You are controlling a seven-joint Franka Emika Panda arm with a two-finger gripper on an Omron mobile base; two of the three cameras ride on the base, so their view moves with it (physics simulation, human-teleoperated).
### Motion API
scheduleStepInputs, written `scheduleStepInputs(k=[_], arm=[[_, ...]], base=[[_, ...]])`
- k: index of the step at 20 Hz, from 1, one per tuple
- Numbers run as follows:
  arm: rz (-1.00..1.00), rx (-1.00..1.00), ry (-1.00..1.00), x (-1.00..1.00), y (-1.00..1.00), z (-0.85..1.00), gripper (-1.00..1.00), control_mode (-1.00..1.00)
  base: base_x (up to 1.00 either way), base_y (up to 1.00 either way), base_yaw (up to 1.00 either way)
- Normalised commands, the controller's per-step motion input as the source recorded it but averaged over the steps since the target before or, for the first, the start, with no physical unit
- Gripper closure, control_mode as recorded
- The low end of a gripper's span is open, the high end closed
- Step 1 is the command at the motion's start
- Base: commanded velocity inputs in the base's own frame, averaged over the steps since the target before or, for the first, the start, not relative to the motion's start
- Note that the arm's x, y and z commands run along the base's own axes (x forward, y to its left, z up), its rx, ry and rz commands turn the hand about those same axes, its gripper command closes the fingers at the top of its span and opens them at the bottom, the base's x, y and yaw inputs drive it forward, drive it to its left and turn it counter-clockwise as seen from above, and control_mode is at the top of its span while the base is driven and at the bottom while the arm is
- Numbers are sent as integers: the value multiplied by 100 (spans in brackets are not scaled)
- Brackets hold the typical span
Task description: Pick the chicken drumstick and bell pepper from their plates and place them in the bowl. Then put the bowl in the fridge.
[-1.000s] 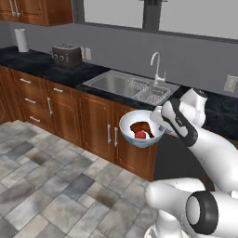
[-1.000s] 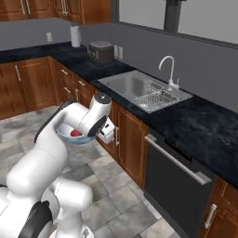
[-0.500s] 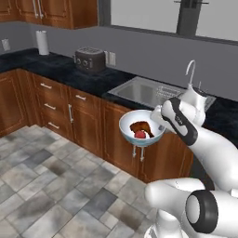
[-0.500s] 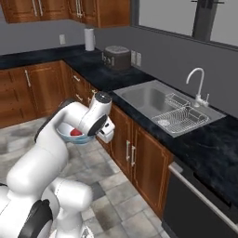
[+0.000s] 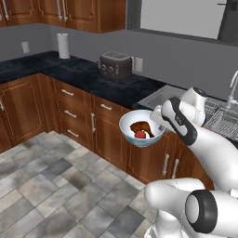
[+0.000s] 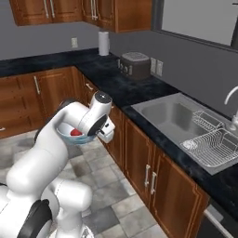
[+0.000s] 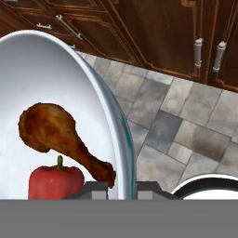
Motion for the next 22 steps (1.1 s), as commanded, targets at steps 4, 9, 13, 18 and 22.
scheduleStepInputs(k=[4,9,13,18,22], arm=[[0,0,0,0,0,0,100,100],[0,0,0,0,0,0,100,100],[0,0,0,0,0,0,100,100],[0,0,0,0,0,0,100,100],[0,0,0,0,0,0,100,100]], base=[[80,25,21],[76,22,27],[79,22,26],[92,18,17],[94,16,14]])
